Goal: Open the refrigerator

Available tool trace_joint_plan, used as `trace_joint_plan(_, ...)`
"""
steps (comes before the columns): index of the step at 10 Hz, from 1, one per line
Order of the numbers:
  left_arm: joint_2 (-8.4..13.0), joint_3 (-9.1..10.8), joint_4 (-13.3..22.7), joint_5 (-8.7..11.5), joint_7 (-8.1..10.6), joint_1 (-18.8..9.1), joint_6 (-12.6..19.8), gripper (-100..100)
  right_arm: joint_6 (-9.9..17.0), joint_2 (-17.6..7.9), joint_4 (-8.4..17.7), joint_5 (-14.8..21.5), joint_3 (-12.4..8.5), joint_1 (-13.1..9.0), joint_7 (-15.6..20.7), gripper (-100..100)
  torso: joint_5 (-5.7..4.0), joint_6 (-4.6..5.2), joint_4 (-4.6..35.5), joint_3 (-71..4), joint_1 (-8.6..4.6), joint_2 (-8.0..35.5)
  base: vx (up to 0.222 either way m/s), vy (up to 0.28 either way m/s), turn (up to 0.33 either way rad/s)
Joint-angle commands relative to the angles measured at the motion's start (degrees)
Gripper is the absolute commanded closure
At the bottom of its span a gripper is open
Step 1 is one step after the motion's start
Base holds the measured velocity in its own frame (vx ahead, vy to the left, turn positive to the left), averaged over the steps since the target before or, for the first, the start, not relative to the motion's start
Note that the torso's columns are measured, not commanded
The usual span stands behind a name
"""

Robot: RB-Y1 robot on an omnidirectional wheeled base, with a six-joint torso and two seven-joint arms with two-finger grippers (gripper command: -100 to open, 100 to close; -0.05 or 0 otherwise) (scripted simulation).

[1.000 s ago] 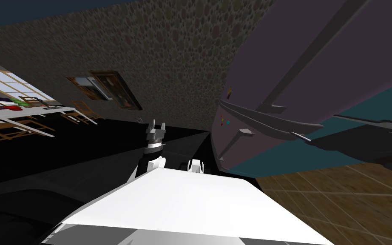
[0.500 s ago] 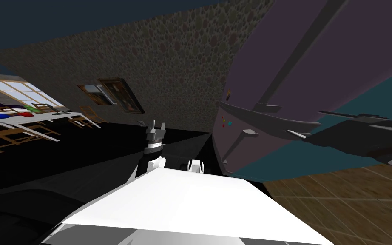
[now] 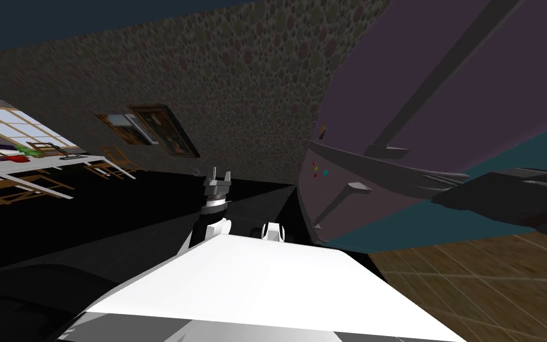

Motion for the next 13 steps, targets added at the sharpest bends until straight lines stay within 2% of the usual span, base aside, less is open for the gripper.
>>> trace_joint_plan(1, 0.00, 0.00, 0.00, 0.00, 0.00, 0.01, 0.00, 0, 1.17, -0.12, 1.52, 0.01, -0.15, 1.07, -0.26, 100, -0.14, 0.17, 0.02, 0.06, -0.26, 0.05, 0.160, 0.279, 0.001)
trace_joint_plan(4, 0.00, 0.00, 0.00, 0.00, 0.00, 0.00, 0.00, 0, 1.67, 0.54, 4.51, -0.05, -0.20, 1.86, -0.22, 100, -0.31, 0.29, 0.32, 0.66, -0.71, 0.95, 0.137, 0.287, -0.022)
trace_joint_plan(5, 0.00, 0.00, 0.00, 0.00, 0.00, 0.00, 0.00, 0, 1.67, 0.54, 4.51, -0.05, -0.20, 1.86, -0.22, 100, -0.33, 0.31, 0.30, 0.61, -0.76, 0.82, 0.096, 0.301, -0.013)
trace_joint_plan(8, 0.00, 0.00, 0.00, 0.00, 0.00, 0.00, 0.00, 0, 2.18, 1.19, 7.50, -0.11, -0.25, 2.65, -0.19, 100, -0.28, 0.28, 0.22, 0.46, -0.59, 0.62, 0.126, 0.312, -0.022)
trace_joint_plan(9, 0.00, 0.00, 0.00, 0.00, 0.00, 0.01, 0.00, 0, 2.18, 1.19, 7.50, -0.11, -0.25, 2.65, -0.19, 100, -0.26, 0.28, 0.17, 0.36, -0.54, 0.46, 0.132, 0.267, -0.020)
trace_joint_plan(12, 0.01, 0.01, 0.00, 0.00, 0.00, 0.00, 0.00, 0, 2.68, 1.85, 10.48, -0.18, -0.30, 3.44, -0.15, 100, -0.32, 0.29, 0.28, 0.58, -0.76, 0.82, 0.105, 0.270, -0.018)
trace_joint_plan(13, 0.00, 0.00, 0.00, 0.00, 0.00, 0.00, 0.00, 0, 2.68, 1.85, 10.48, -0.18, -0.30, 3.44, -0.15, 100, -0.30, 0.30, 0.26, 0.53, -0.66, 0.72, 0.084, 0.286, -0.019)
